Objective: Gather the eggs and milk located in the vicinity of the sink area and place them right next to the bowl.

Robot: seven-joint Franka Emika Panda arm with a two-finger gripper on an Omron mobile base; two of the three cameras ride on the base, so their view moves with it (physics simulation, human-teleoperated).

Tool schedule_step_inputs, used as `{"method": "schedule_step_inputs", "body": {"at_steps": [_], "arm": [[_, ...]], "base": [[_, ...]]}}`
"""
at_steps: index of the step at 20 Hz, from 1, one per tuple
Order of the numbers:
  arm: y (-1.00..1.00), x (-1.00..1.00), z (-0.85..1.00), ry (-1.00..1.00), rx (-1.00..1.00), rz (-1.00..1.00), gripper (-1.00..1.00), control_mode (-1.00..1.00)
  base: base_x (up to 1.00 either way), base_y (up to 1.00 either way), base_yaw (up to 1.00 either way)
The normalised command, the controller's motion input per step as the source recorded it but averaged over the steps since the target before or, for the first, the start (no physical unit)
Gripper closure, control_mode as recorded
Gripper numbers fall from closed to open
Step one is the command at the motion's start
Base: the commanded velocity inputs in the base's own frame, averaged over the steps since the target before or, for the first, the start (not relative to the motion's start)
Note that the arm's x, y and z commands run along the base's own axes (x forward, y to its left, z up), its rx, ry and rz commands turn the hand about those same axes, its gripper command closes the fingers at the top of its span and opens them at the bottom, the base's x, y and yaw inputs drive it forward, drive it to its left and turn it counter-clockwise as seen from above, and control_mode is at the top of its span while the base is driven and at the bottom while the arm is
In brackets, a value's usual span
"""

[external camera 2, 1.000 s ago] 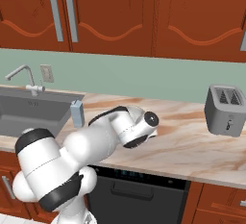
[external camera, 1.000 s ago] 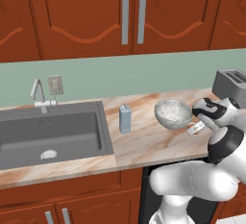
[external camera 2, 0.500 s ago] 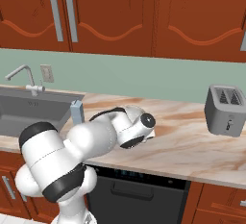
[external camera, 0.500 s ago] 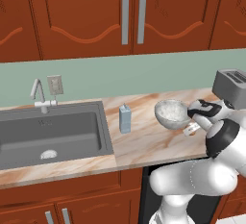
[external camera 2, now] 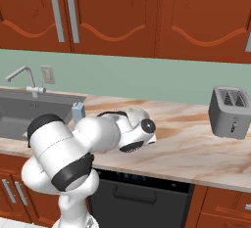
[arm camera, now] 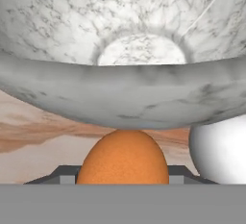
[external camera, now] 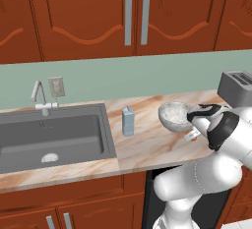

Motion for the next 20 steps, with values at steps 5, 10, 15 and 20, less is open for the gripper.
{"method": "schedule_step_inputs", "body": {"at_steps": [5, 10, 15, 20], "arm": [[0.0, 0.29, 0.0, 0.0, 0.0, 0.0, 1.0, -1.0], [0.0, 0.09, -0.01, 0.0, 0.0, 0.0, 1.0, -1.0], [0.0, -0.01, -0.01, 0.0, 0.0, -0.01, 1.0, -1.0], [0.0, 0.0, 0.0, 0.0, 0.0, 0.0, -1.0, -1.0]], "base": [[0.0, 0.0, 0.0], [0.0, 0.0, 0.0], [0.0, 0.0, 0.0], [0.0, 0.0, 0.0]]}}
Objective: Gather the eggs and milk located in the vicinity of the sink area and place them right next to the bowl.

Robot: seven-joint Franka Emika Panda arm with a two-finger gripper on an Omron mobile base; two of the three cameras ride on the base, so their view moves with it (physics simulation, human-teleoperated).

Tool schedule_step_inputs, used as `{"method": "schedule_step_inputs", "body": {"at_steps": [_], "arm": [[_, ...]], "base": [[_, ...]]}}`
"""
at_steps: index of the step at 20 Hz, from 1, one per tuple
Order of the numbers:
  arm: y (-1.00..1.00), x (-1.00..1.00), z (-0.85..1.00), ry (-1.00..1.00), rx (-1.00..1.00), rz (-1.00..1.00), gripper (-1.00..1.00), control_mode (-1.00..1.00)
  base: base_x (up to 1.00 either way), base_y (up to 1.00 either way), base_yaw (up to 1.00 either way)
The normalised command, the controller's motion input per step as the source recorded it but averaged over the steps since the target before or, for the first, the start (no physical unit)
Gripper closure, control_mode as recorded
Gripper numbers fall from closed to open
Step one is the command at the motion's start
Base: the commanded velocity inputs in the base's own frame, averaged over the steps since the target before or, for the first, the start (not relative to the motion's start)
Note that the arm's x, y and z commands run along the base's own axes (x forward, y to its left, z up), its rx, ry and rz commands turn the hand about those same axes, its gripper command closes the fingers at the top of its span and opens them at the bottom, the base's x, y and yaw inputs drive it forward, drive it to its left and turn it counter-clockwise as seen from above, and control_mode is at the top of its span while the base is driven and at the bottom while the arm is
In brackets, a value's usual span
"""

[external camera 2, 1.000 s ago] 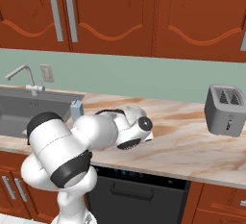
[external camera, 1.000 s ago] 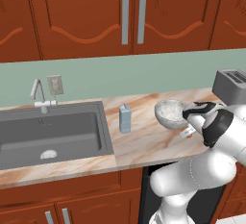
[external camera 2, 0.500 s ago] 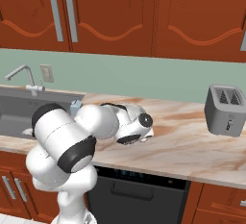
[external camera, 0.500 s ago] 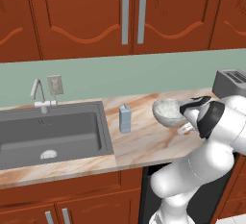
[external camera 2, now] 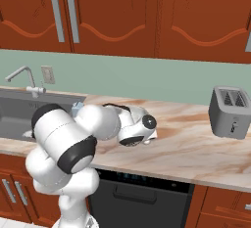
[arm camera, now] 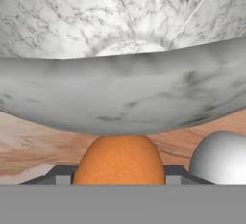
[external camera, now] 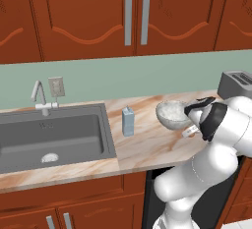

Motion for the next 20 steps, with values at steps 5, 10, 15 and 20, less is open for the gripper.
{"method": "schedule_step_inputs", "body": {"at_steps": [5, 10, 15, 20], "arm": [[0.0, -0.09, 0.0, 0.0, 0.0, 0.0, -1.0, -1.0], [0.0, -0.41, 0.11, 0.0, 0.0, -0.01, -1.0, -1.0], [0.0, -0.31, 0.31, 0.0, 0.0, -0.04, -1.0, -1.0], [0.0, -0.42, 0.64, 0.09, 0.0, -0.14, -1.0, -1.0]], "base": [[0.0, 0.0, 0.0], [0.0, 0.0, 0.0], [0.0, 0.0, 0.0], [0.0, 0.0, 0.0]]}}
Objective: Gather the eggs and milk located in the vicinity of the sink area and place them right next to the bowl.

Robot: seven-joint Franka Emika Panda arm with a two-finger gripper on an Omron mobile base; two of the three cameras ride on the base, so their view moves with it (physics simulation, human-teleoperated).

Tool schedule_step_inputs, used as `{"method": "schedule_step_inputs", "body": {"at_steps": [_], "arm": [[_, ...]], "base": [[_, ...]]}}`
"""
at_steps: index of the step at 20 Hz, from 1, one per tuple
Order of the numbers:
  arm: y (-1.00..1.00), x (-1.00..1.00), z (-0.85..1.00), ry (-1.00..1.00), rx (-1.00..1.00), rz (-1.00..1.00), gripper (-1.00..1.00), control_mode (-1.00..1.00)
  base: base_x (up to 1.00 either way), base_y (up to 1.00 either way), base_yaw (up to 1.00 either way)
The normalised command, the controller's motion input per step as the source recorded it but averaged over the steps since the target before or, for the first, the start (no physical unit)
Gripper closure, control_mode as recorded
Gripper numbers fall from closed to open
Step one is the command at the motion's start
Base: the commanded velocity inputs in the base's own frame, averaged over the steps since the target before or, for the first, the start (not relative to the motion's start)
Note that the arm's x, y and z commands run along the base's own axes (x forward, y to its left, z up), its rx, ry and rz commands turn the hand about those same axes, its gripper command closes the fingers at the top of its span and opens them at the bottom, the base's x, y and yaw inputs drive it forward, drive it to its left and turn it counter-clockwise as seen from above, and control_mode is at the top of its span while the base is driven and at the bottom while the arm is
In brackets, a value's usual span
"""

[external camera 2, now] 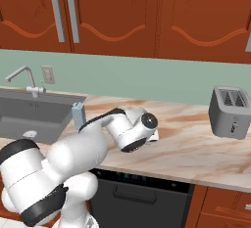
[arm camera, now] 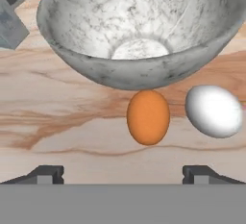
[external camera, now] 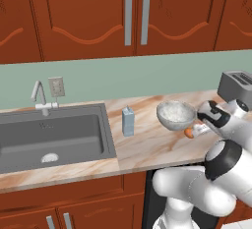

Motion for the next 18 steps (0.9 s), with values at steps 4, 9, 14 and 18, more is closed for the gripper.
{"method": "schedule_step_inputs", "body": {"at_steps": [4, 9, 14, 18], "arm": [[0.14, -0.07, 0.62, 0.23, 0.0, -0.26, -1.0, -1.0], [0.47, 0.0, 0.48, 0.19, 0.0, -0.25, -1.0, -1.0], [0.67, 0.0, 0.21, 0.07, 0.0, -0.13, -1.0, -1.0], [0.76, 0.0, 0.22, 0.0, 0.0, -0.01, -1.0, -1.0]], "base": [[0.0, 0.0, 0.0], [0.0, 0.0, 0.0], [0.0, 0.0, 0.0], [0.0, 0.0, 0.0]]}}
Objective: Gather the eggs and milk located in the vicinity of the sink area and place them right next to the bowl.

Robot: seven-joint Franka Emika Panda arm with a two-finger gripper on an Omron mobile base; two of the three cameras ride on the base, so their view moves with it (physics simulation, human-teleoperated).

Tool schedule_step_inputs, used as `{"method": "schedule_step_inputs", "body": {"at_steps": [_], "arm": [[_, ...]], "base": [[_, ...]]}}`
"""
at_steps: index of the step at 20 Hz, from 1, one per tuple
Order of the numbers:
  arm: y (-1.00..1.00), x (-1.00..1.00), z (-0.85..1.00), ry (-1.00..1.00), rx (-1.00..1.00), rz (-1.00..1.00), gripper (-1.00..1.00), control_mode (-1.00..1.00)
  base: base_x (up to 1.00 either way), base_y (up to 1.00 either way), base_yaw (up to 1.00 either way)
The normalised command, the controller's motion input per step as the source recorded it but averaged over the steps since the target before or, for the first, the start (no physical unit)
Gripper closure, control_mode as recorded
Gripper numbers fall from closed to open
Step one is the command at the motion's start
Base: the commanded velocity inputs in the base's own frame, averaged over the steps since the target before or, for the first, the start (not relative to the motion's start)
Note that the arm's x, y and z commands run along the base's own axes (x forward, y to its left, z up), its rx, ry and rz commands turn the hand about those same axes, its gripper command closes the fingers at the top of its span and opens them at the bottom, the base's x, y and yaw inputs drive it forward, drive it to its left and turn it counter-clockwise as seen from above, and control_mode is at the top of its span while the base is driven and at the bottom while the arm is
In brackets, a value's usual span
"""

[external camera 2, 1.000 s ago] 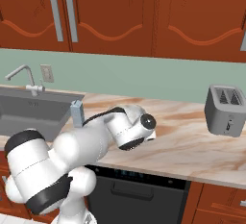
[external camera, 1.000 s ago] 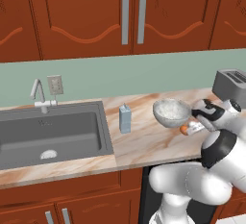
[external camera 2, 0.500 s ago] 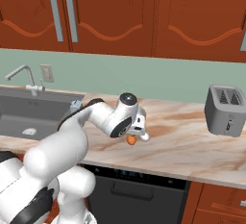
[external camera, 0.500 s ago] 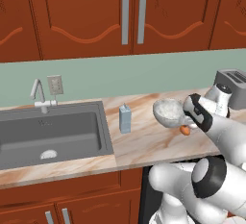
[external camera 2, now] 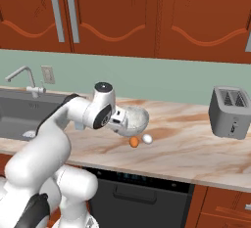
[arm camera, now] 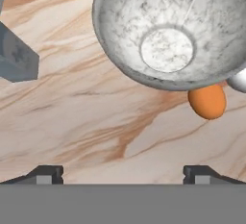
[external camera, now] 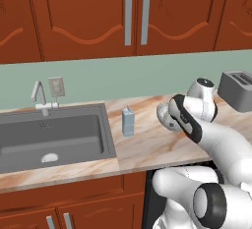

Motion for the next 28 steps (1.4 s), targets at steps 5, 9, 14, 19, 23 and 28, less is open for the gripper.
{"method": "schedule_step_inputs", "body": {"at_steps": [5, 9, 14, 19, 23, 28], "arm": [[0.8, 0.0, 0.13, -0.08, -0.03, 0.0, -1.0, -1.0], [0.78, 0.04, 0.03, -0.18, -0.06, 0.0, -1.0, -1.0], [0.69, 0.27, 0.0, -0.24, -0.06, 0.02, -1.0, -1.0], [0.5, 0.22, 0.36, -0.11, -0.03, 0.04, -1.0, -1.0], [0.24, 0.0, 1.0, 0.02, 0.0, 0.0, -1.0, -1.0], [0.08, 0.02, 0.69, 0.1, 0.0, 0.0, -1.0, -1.0]], "base": [[0.0, 0.0, 0.0], [0.0, 0.0, 0.0], [0.0, 0.0, 0.0], [0.0, 0.0, 0.0], [0.0, 0.0, 0.0], [0.0, 0.0, 0.0]]}}
